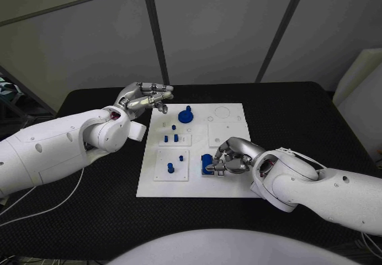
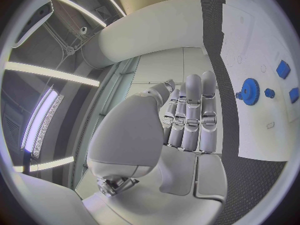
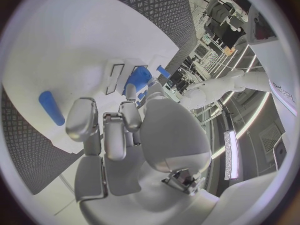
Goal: Assemble the parts on the task board
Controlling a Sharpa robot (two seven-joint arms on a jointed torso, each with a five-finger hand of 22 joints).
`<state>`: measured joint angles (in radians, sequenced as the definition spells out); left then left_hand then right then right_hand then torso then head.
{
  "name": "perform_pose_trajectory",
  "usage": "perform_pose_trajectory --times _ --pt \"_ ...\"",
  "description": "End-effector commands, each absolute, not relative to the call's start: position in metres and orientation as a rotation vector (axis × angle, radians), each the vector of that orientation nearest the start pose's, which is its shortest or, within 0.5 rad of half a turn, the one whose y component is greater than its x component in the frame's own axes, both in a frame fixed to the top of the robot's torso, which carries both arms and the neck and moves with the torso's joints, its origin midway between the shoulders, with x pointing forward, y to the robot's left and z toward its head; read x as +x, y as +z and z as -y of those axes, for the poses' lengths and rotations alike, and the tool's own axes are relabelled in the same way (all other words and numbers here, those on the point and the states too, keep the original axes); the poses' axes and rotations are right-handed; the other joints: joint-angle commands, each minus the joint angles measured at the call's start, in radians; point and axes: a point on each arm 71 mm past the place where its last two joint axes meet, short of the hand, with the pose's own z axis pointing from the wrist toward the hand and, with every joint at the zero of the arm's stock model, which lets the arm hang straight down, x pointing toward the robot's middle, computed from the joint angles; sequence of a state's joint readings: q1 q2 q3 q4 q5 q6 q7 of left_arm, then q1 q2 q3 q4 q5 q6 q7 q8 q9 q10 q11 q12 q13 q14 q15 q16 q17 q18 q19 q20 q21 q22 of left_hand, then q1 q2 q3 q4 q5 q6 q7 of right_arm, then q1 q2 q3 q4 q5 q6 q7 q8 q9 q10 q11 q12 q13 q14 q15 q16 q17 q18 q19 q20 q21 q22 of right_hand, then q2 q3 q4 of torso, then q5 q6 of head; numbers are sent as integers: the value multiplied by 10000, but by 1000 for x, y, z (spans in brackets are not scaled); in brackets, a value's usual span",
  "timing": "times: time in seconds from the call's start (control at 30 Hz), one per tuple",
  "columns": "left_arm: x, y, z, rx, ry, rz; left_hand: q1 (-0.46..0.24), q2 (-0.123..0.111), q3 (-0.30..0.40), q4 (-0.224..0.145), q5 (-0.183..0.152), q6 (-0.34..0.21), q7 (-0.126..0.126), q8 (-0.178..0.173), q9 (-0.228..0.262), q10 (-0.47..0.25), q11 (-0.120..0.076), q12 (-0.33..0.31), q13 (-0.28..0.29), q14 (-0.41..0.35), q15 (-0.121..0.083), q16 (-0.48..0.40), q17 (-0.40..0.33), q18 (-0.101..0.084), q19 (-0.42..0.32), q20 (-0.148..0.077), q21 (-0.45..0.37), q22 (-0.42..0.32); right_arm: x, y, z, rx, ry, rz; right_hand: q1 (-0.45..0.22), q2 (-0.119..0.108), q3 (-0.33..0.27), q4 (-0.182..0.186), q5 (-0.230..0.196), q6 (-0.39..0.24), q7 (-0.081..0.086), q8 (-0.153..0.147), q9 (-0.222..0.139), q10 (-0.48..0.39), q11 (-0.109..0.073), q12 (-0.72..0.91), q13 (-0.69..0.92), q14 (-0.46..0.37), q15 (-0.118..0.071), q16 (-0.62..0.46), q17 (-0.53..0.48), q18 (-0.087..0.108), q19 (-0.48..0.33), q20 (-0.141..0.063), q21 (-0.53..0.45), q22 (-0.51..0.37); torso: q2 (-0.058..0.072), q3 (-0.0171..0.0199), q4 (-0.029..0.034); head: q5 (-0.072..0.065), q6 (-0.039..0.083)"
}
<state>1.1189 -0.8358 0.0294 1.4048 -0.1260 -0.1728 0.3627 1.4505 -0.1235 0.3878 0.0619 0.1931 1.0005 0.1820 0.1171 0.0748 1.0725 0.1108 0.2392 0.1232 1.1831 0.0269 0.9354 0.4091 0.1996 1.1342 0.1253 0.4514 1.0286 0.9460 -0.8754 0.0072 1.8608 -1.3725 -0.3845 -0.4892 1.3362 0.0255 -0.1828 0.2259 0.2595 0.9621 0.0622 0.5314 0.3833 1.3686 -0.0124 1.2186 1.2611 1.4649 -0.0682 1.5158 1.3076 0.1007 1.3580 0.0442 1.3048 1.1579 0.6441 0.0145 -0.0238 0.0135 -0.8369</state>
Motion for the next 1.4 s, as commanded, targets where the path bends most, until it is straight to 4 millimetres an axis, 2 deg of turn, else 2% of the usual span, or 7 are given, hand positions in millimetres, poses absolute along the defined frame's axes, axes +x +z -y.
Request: perform_pose_trajectory --times 0.03,0.13,0.2,0.37,0.67,1.1,1.4 --pt "501 -201 -233 -10474 -15539 -14874 135 1 -14 -54 29 -25 23 34 -14 -84 20 48 -13 -85 -3 -59 -10 -177 -50 -45 10 10 377 -247 146 1748 6840 -19597 164 9 -12 -100 94 11 -38 57 24 75 -12 44 -5 818 -71 17 1400 -150 -6 -54 32 7 -2 4 -9 -6 -13" --pt "501 -201 -234 -10480 -15530 -14875 135 1 -14 -54 29 -25 23 34 -14 -84 20 48 -13 -85 -3 -59 -10 -177 -50 -45 10 10 376 -248 146 1636 6791 -19720 439 -10 20 -259 67 -2 -58 88 44 69 -34 36 -1 817 -90 15 1399 -148 -12 -72 24 0 -1 3 -7 -6 -21" --pt "501 -201 -234 -10483 -15527 -14876 135 1 -14 -54 29 -25 23 34 -14 -84 20 48 -13 -85 -3 -59 -10 -177 -50 -45 10 10 376 -248 146 1553 6781 -19793 626 -1 57 -362 -270 -11 -58 109 57 60 -38 19 -5 815 -98 8 1389 -147 -21 -85 12 -11 -1 3 -10 -6 -26" --pt "501 -201 -233 -10486 -15538 -14891 135 1 -14 -54 29 -25 23 34 -14 -84 20 48 -13 -85 -3 -59 -10 -177 -50 -45 10 10 376 -249 143 1325 6749 -19866 797 -33 74 -473 -494 -16 -60 132 68 79 -39 43 28 814 -99 5 1387 -147 -28 -89 1 -16 -1 4 0 -13 -47" --pt "501 -201 -232 -10486 -15567 -14923 135 1 -14 -54 29 -25 23 34 -14 -84 20 48 -13 -85 -3 -59 -10 -177 -50 -45 10 10 380 -250 139 1267 6613 -19727 820 0 86 -480 -547 6 -62 150 75 115 -41 97 77 813 -99 2 1382 -145 -32 -90 -5 -22 -5 -4 2 13 -38" --pt "501 -202 -233 -10502 -15527 -14913 135 1 -14 -54 29 -25 23 34 -14 -84 20 48 -13 -85 -3 -59 -10 -177 -50 -45 10 10 377 -242 146 1191 7019 -18995 725 -9 34 -416 -468 3 -56 146 70 116 -37 79 65 807 -98 -13 1353 -135 -62 -90 -42 -72 -13 20 -36 44 17" --pt "500 -204 -235 -10559 -15469 -14937 135 1 -14 -54 29 -25 23 34 -14 -84 20 48 -13 -85 -3 -59 -10 -177 -50 -45 10 10 372 -229 161 1502 7926 -18198 390 -49 -148 -87 -4 -353 139 -281 -146 -34 116 -140 -91 795 17 -43 1309 -104 -176 -10 -183 -254 -8 21 -11 -13 99"
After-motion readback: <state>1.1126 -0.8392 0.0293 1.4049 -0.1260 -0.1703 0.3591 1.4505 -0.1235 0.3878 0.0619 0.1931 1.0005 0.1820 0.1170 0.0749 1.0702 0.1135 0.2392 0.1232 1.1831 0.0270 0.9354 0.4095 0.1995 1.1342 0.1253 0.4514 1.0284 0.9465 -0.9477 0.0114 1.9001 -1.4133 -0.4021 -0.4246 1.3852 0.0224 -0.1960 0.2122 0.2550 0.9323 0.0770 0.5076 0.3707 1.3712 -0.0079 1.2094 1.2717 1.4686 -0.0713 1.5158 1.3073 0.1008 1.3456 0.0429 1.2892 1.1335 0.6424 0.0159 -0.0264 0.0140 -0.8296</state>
